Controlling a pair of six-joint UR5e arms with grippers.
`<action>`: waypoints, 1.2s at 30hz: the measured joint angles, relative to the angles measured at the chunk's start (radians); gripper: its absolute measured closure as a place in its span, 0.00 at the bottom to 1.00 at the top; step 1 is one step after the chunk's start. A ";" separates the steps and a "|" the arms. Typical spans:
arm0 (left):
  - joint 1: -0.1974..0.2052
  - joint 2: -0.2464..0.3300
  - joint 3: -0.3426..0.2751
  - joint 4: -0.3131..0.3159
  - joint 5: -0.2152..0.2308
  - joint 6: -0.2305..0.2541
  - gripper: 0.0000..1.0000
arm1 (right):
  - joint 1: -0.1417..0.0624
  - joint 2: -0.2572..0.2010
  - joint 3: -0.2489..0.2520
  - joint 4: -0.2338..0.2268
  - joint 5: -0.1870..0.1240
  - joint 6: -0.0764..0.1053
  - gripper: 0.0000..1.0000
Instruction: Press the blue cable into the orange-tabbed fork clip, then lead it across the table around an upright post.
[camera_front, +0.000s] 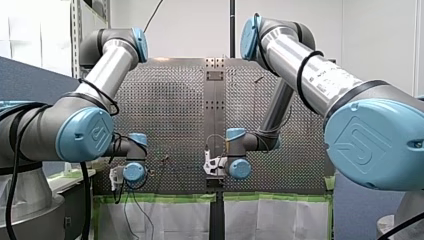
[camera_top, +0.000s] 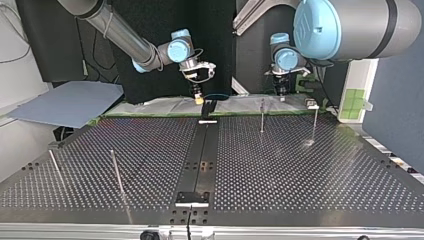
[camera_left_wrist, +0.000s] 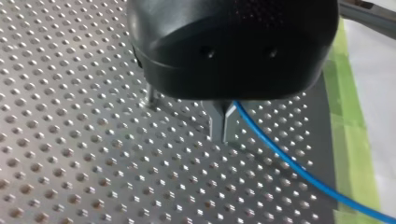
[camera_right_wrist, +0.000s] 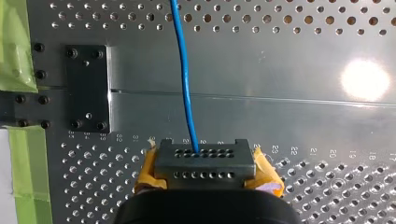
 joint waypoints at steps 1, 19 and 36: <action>-0.001 0.008 -0.003 0.002 0.002 0.002 1.00 | 0.000 0.000 -0.001 0.000 0.000 0.000 1.00; -0.001 0.026 0.010 0.009 0.013 0.031 1.00 | -0.002 0.000 -0.008 0.008 0.000 0.000 1.00; 0.000 0.025 0.058 -0.003 0.040 0.022 1.00 | -0.024 0.000 -0.009 0.010 0.002 0.003 1.00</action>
